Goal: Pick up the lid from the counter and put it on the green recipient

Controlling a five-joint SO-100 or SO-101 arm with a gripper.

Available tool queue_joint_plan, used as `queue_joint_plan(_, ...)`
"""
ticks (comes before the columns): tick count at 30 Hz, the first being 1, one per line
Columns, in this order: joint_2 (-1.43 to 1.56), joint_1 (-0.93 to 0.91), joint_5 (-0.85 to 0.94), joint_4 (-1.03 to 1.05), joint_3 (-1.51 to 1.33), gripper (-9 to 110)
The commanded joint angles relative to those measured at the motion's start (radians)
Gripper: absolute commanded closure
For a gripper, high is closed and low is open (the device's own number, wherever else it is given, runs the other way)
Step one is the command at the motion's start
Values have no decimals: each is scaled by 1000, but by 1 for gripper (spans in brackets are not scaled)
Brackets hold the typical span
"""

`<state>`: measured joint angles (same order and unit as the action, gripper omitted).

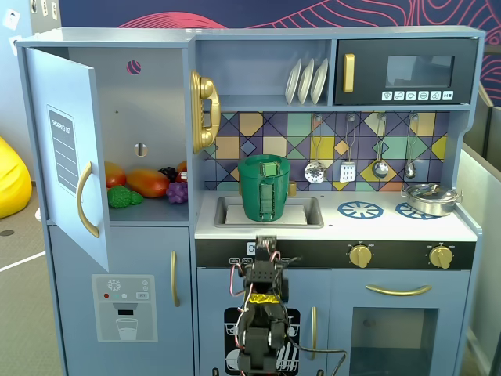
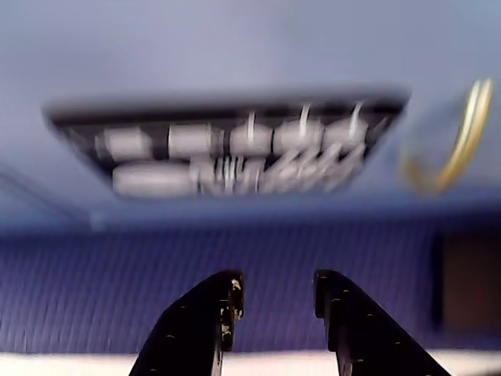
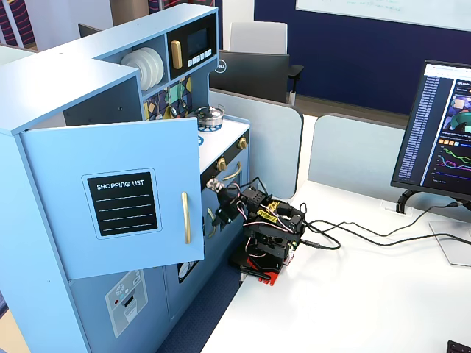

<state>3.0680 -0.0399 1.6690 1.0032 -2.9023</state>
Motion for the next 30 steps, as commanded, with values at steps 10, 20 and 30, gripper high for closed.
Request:
queue_joint_plan(10, 109, 35, -74, 453, -94, 101)
queue_joint_plan(20, 110, 11, -160, 529, -94, 99)
queue_joint_plan(30, 110, 11, -160, 529, -94, 99)
